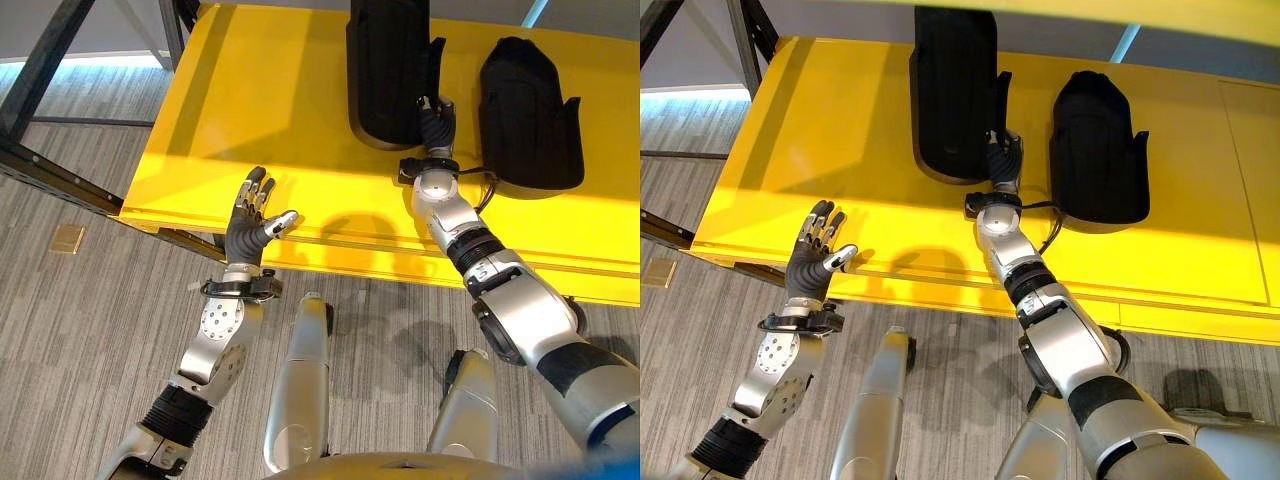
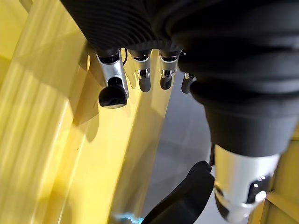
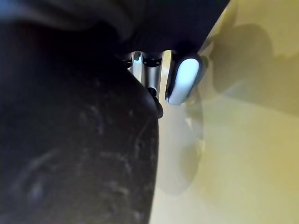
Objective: Move parts from the plastic box to the shelf.
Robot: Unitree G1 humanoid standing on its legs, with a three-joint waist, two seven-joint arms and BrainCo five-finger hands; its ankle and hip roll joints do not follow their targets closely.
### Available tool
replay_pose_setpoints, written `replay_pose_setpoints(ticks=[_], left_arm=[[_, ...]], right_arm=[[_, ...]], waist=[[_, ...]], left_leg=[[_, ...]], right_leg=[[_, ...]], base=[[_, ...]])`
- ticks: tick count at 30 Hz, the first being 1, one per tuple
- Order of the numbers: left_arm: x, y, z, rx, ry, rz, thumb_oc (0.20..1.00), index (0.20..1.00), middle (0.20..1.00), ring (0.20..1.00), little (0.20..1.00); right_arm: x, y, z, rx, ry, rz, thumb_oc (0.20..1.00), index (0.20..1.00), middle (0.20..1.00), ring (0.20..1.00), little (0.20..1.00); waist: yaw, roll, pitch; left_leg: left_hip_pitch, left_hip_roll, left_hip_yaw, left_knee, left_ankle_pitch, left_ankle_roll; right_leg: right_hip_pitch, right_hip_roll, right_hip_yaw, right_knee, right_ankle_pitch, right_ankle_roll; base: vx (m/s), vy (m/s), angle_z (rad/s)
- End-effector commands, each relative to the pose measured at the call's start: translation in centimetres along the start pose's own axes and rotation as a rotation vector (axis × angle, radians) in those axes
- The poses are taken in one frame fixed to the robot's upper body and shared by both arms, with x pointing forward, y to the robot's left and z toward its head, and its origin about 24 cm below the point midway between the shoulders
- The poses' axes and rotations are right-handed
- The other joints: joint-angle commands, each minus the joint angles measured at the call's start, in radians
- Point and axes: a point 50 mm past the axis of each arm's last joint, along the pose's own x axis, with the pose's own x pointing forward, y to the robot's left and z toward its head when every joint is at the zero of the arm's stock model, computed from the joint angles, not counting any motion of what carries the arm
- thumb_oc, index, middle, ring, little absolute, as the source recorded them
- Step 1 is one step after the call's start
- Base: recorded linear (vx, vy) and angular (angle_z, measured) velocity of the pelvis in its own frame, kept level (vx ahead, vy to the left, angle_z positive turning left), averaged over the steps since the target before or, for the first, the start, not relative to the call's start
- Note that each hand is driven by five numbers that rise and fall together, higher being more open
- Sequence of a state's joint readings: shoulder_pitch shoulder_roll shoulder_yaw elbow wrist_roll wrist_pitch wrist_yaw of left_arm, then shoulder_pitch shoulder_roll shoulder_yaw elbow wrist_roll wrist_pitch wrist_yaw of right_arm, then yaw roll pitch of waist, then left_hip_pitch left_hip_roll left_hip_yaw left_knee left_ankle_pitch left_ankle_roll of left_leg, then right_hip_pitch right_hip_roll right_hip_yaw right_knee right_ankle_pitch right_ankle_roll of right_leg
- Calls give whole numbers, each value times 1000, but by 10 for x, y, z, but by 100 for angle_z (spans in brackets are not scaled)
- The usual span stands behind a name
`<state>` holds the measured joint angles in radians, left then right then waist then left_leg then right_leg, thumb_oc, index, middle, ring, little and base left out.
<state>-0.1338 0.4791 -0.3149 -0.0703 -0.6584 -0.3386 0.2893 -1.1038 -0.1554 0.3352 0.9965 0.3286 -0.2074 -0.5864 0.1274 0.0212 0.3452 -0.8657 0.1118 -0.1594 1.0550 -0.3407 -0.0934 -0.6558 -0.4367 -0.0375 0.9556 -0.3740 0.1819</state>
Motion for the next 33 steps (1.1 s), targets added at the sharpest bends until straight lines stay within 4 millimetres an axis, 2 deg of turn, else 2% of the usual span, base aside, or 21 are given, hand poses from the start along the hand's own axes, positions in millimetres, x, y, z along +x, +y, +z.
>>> replay_pose_setpoints(ticks=[1,16,33], left_arm=[[9,-10,-11,-30,43,-4,1000,1000,1000,1000,1000],[8,-10,-14,-44,45,32,1000,1000,1000,1000,1000],[5,-6,-18,-38,54,78,1000,1000,1000,1000,1000]], right_arm=[[-29,7,-59,-45,238,18,200,200,200,200,200],[-71,23,-96,-27,339,92,200,200,200,200,200],[-93,25,-105,12,332,127,200,200,200,200,200]], waist=[[25,11,30],[-2,-4,34],[-33,-26,30]], left_leg=[[-15,0,22,62,-57,43],[-4,9,26,34,-47,39],[-3,24,28,19,-39,33]], right_leg=[[-129,59,5,128,12,-99],[-117,66,2,100,23,-99],[-118,72,1,85,32,-97]], base=[[0,0,0],[0,0,0],[0,0,0]])
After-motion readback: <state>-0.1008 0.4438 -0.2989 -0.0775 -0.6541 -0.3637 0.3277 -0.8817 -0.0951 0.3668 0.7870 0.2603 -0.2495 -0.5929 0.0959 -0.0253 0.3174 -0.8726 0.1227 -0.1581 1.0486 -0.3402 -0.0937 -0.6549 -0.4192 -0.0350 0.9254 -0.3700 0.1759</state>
